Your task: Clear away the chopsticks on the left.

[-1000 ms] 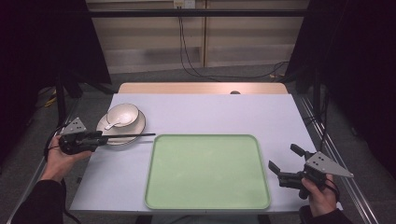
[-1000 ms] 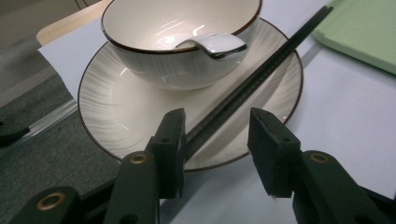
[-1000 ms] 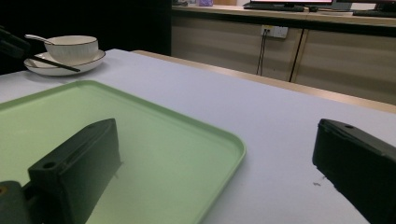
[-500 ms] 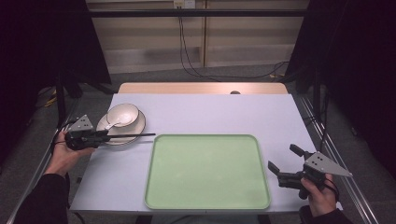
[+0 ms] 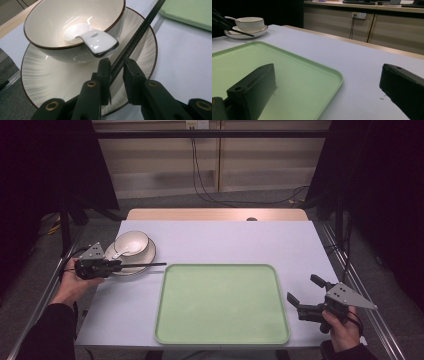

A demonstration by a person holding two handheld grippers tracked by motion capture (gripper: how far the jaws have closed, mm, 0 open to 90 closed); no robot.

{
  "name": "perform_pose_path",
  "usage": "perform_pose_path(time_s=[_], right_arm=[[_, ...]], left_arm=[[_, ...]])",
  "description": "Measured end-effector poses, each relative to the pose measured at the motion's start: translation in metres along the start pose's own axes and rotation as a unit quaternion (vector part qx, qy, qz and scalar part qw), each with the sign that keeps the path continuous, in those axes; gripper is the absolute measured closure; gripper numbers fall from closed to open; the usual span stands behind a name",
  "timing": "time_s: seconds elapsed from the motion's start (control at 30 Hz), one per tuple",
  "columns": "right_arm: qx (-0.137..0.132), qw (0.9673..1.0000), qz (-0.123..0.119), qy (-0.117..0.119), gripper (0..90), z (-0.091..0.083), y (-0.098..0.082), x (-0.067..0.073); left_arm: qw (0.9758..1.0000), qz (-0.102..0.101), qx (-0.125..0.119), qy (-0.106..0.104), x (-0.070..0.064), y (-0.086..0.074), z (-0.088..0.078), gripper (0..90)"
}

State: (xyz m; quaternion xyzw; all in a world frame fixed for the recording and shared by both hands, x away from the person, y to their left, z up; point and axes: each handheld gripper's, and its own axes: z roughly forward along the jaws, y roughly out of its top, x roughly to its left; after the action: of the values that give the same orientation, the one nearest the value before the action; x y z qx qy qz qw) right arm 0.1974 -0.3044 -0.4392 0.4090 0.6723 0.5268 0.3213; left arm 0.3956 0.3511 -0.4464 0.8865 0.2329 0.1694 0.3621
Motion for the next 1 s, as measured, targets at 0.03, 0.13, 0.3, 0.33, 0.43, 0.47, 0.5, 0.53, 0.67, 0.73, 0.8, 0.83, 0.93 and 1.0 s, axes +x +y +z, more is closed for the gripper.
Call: perform_pose_path(time_s=[0.03,0.13,0.3,0.33,0.43,0.47,0.5,0.53,0.67,0.73,0.8,0.83,0.93,1.0], right_arm=[[0.0,1.0,0.0,0.0,0.0,0.0,0.0,0.0],[0.0,1.0,0.001,-0.001,0.0,0.0,0.0,0.0],[0.001,1.0,0.0,0.001,0.0,0.0,0.0,0.0],[0.001,1.0,0.0,-0.001,0.0,0.0,0.0,0.0],[0.001,1.0,0.0,-0.001,0.0,0.0,0.0,-0.001],[0.003,1.0,0.001,-0.002,0.0,0.001,0.0,-0.001],[0.003,1.0,0.001,-0.002,0.0,0.001,0.0,-0.001],[0.002,1.0,0.0,-0.004,0.0,0.001,0.0,-0.001],[0.003,1.0,0.003,-0.003,0.0,0.002,0.0,-0.001],[0.003,1.0,0.003,-0.002,0.0,0.002,0.0,-0.001],[0.003,1.0,0.003,-0.003,0.0,0.002,0.0,-0.001],[0.004,1.0,0.006,-0.005,0.0,0.002,0.0,-0.001],[0.004,1.0,0.006,-0.005,0.0,0.002,0.0,-0.002],[0.003,1.0,0.004,-0.005,0.0,0.002,0.0,-0.002]], left_arm=[[1.0,0.003,0.003,0.003,0.0,0.0,0.0,76.0],[1.0,0.005,0.004,-0.003,0.0,-0.002,0.001,74.6],[0.9998,0.013,0.011,-0.004,-0.001,0.001,0.002,74.5],[0.9997,0.018,0.013,-0.008,-0.001,0.002,0.002,74.5],[0.9995,0.022,0.019,-0.008,-0.002,0.004,0.004,75.1],[0.9996,0.023,0.019,0.0,-0.003,0.004,0.005,74.5],[0.9992,0.026,0.03,-0.006,-0.003,0.004,0.006,74.5],[0.9988,0.034,0.033,-0.007,-0.003,0.005,0.006,74.4],[0.9979,0.045,0.043,-0.02,-0.007,0.009,0.006,74.3],[0.9974,0.047,0.048,-0.026,-0.008,0.012,0.008,74.1],[0.9972,0.049,0.048,-0.028,-0.007,0.012,0.008,74.1],[0.9969,0.053,0.053,-0.027,-0.008,0.013,0.01,74.1],[0.9965,0.055,0.054,-0.032,-0.008,0.015,0.01,74.1],[0.996,0.059,0.059,-0.032,-0.009,0.017,0.011,74.4]])
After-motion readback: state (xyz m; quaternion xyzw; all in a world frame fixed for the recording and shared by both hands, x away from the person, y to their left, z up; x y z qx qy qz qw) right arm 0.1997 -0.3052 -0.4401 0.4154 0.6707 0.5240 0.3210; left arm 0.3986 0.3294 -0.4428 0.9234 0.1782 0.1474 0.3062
